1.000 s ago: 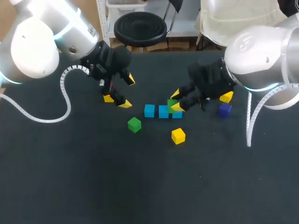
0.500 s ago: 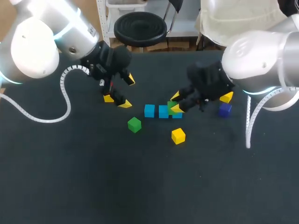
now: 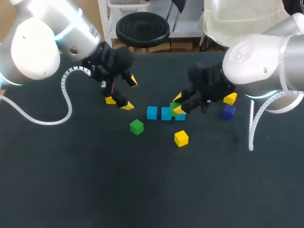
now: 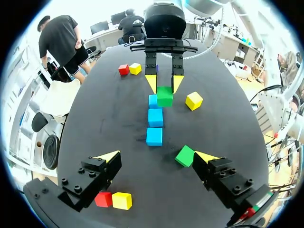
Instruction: Place the blue cubes, place green cubes on the blue cubes, place the yellow cubes on the green cubes, then place the red cubes on the yellow cubes, and place purple cube on the red cubes.
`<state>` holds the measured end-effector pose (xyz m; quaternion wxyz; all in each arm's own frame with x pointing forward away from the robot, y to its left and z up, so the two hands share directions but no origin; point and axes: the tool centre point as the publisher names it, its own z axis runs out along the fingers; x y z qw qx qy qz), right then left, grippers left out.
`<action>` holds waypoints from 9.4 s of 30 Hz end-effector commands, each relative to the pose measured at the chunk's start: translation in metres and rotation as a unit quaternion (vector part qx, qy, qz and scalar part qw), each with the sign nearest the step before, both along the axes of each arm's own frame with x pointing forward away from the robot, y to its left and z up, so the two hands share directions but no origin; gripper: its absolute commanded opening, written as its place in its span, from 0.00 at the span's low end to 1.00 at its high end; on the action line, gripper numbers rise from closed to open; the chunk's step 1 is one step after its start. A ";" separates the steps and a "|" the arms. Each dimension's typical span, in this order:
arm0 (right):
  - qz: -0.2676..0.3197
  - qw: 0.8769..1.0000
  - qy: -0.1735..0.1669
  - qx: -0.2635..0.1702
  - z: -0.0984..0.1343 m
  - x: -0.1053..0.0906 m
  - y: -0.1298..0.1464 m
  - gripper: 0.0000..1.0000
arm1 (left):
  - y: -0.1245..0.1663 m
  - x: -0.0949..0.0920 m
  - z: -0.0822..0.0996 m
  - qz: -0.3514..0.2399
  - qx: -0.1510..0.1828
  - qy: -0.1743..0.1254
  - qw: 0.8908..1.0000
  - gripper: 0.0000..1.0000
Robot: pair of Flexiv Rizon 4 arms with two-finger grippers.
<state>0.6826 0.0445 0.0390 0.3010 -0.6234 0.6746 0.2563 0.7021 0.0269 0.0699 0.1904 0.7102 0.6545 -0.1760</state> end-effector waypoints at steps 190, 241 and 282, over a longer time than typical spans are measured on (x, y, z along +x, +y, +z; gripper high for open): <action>0.086 0.995 -0.030 0.027 0.057 -0.020 -0.075 1.00 | -0.003 -0.075 -0.035 -0.251 0.026 0.016 0.967 1.00; 0.086 0.995 -0.030 0.027 0.057 -0.020 -0.075 1.00 | 0.002 -0.070 -0.059 -0.219 0.061 0.024 0.974 0.95; 0.086 0.995 -0.030 0.027 0.057 -0.020 -0.075 1.00 | -0.005 -0.068 -0.065 -0.152 0.069 0.048 0.985 0.80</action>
